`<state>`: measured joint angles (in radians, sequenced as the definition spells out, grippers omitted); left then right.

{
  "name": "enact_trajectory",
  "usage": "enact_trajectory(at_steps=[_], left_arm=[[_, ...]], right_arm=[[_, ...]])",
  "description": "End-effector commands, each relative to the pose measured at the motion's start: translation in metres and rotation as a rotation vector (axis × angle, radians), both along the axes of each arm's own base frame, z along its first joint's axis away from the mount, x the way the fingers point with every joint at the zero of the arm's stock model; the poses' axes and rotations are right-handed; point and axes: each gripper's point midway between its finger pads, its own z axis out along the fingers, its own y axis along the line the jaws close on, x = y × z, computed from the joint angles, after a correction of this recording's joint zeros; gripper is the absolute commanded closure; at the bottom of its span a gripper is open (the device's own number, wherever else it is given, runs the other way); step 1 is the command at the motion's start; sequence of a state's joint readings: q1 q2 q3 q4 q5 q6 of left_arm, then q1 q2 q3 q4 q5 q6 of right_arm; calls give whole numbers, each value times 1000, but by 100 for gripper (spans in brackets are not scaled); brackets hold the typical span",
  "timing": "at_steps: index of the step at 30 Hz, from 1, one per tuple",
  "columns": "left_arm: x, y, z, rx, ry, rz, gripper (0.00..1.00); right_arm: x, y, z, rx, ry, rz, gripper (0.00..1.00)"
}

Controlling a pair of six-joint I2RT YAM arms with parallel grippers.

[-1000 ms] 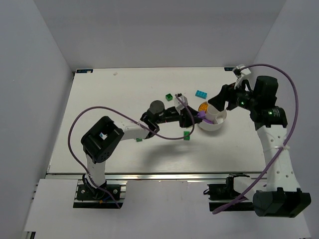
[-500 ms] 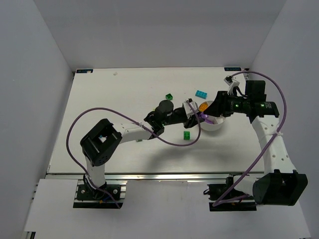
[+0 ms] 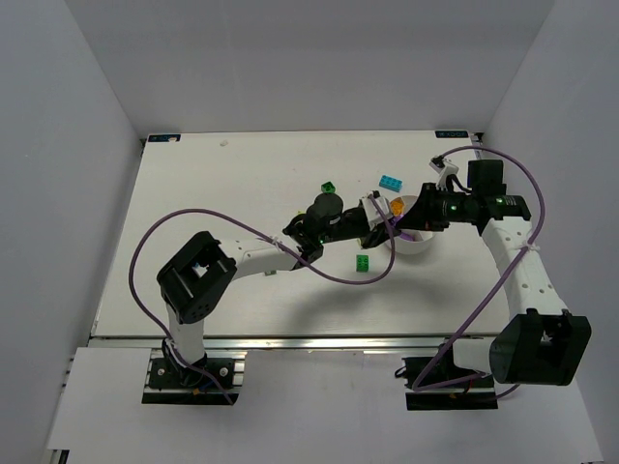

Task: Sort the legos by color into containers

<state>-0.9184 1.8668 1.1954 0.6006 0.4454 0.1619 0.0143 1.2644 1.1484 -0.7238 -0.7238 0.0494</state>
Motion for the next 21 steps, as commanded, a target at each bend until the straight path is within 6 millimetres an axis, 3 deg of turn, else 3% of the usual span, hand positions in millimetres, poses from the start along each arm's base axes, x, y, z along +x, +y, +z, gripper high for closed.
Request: enact_trajectory(at_steps=[1, 2, 3, 5, 7, 9, 12, 13, 16, 20, 21], left_arm=[[-5, -6, 37, -55, -44, -20, 72], [-6, -5, 37, -54, -45, -21, 62], [-6, -5, 36, -51, -43, -21, 55], [-6, -2, 37, -47, -33, -9, 28], [-6, 3, 34, -41, -16, 12, 25], [-3, 13, 43, -52, -5, 44, 23], [2, 29, 51, -45, 51, 116, 21], [2, 35, 44, -7, 76, 138, 21], [0, 55, 48, 34, 113, 207, 20], [1, 89, 55, 58, 187, 349, 17], [2, 101, 48, 102, 208, 403, 15]], right_arm=[[7, 1, 1, 9, -16, 8, 88], [9, -1, 1, 3, -19, -1, 98], [8, 5, 2, -4, -34, 22, 100], [13, -5, 3, -37, -56, -7, 100], [18, -13, 6, -87, -97, -35, 100], [21, -20, 11, -147, -171, -22, 100], [23, -31, 14, -248, -269, 29, 100], [23, -34, 14, -277, -287, 45, 100], [27, -43, 9, -382, -387, 157, 100], [22, -35, 8, -378, -424, 299, 100], [25, -36, 0, -396, -433, 360, 100]])
